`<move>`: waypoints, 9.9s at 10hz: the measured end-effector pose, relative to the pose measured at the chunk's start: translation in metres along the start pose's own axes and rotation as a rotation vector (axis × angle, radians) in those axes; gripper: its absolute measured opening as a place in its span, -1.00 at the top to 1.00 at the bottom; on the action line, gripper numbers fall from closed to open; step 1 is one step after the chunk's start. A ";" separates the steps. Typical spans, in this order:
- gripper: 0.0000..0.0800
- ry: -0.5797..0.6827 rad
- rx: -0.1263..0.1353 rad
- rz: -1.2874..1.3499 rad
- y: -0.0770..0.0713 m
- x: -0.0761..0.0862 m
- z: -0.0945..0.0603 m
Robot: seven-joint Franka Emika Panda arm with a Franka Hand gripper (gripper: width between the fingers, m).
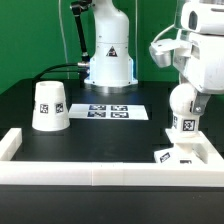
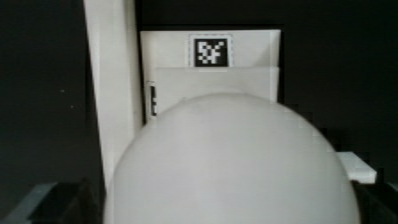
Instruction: Assemble lamp
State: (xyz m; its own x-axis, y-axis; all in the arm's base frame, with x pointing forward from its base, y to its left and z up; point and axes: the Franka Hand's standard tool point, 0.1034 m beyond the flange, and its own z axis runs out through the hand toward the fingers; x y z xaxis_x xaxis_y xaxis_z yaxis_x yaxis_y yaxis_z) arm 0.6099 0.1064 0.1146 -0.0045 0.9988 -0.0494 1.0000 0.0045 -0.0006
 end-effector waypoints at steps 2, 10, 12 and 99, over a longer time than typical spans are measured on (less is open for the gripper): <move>-0.44 0.000 0.000 0.016 0.000 -0.001 0.000; -0.45 -0.001 0.004 0.590 0.001 -0.013 0.002; -0.45 -0.004 0.009 0.848 0.000 -0.013 0.002; -0.75 0.047 0.093 2.079 -0.161 -0.214 0.017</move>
Offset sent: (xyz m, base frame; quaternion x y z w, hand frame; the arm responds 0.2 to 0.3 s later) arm 0.0000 0.0000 0.0000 0.0000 0.0000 0.0650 0.9979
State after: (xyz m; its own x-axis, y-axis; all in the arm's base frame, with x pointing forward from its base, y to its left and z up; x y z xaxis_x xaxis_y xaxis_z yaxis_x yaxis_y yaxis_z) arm 0.4496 -0.1086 0.1088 0.8748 -0.4840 -0.0229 -0.4845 -0.8743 -0.0293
